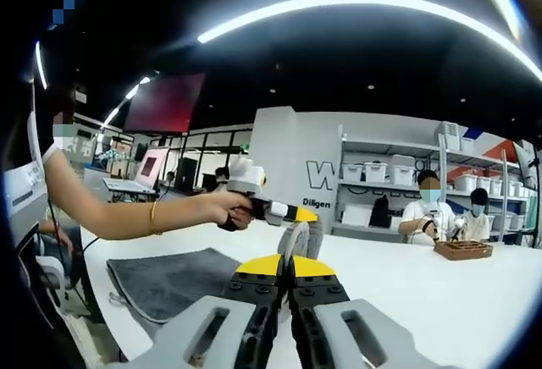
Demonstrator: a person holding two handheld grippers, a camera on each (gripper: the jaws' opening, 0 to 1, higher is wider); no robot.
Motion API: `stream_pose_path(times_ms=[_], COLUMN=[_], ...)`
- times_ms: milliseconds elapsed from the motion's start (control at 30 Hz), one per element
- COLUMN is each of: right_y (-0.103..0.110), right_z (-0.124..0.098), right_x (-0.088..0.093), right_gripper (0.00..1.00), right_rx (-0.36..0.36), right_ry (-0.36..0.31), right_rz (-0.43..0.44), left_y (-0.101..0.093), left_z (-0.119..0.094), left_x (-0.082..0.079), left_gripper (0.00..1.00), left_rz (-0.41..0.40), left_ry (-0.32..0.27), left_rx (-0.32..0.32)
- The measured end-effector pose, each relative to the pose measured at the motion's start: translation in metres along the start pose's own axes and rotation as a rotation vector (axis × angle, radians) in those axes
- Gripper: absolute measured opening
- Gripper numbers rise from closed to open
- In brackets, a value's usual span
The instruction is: Open the folded towel by lifting each exposed corner and separating the folded layers until the towel lies flat within the target outline without major curled edges
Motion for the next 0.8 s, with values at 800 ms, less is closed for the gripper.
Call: stream_pose_path(times_ms=[800], right_y=[-0.034], right_z=[-0.033], right_x=[0.051], right_gripper=[0.0], right_rx=[0.092], right_ry=[0.051], right_rz=[0.124], left_y=[-0.018], left_z=[0.07], left_x=[0.055], left_gripper=[0.02], left_rz=[0.004], left_ry=[0.105], left_rx=[0.004])
Point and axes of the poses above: the point that each gripper's makers call its tool centre point, and the gripper's own axes: z roughly forward along the fingers, y roughly to its left, x roughly out of its underside, the point moved 5 cm from there along -z, roughly backward along the fingers, and after that the axes turned 2 degrees about z, right-handed, at the moved point
